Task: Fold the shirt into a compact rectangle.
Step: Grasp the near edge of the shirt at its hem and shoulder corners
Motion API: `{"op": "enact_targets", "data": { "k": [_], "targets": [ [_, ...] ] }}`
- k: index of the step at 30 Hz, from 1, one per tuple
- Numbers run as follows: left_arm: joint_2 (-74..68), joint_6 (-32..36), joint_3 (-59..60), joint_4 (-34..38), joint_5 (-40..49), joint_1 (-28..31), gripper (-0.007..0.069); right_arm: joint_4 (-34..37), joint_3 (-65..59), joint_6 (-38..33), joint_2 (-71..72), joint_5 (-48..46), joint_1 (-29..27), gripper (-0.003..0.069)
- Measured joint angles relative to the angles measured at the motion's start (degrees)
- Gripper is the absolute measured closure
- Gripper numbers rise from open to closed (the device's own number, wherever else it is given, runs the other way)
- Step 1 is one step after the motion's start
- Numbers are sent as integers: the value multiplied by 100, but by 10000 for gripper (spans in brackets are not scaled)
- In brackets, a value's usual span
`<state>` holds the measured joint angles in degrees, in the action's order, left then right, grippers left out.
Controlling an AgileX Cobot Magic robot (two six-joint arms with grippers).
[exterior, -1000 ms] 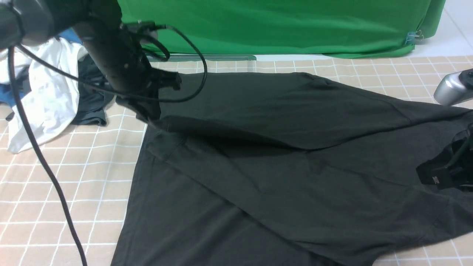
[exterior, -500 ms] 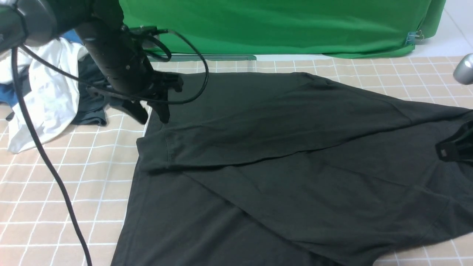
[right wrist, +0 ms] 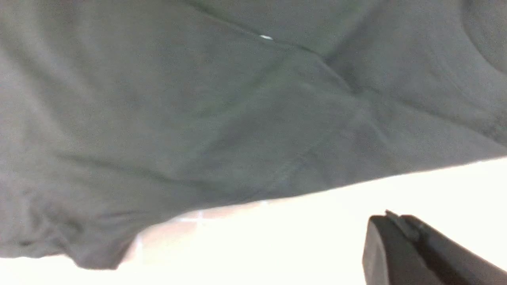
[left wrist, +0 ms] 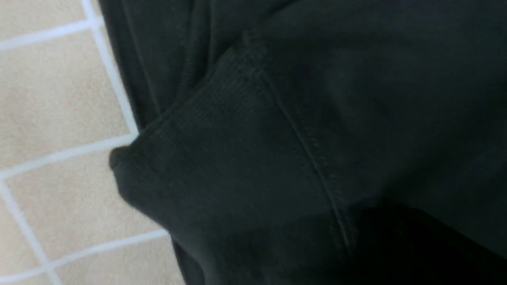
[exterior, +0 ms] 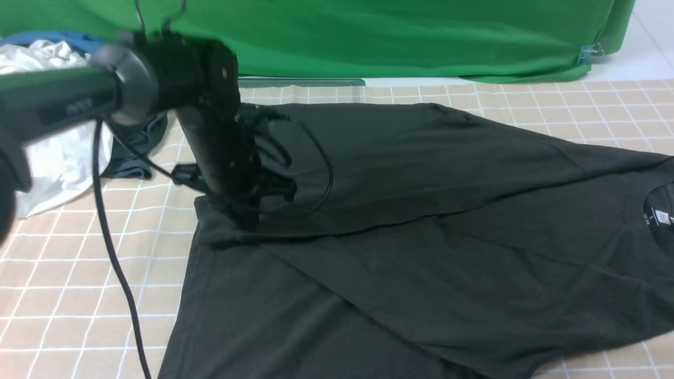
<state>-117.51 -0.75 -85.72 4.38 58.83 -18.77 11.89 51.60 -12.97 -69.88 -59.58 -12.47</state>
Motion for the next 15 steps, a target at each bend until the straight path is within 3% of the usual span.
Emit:
{"op": "enact_targets", "data": {
  "k": [2,4,9,11,15],
  "targets": [
    [-8,0,0,5,-39,0,607,-22,0,130,-104,0,-90,585],
    [73,0,4,35,-50,-7,606,-17,5,235,-250,69,-96,502],
    [803,0,31,66,-33,-7,606,24,5,430,-884,314,-96,231],
    [1245,0,168,125,-64,-41,606,24,5,462,-1196,341,-96,173],
    [2018,0,793,187,-383,-269,606,24,5,509,-1705,520,-36,147]
  ]
}}
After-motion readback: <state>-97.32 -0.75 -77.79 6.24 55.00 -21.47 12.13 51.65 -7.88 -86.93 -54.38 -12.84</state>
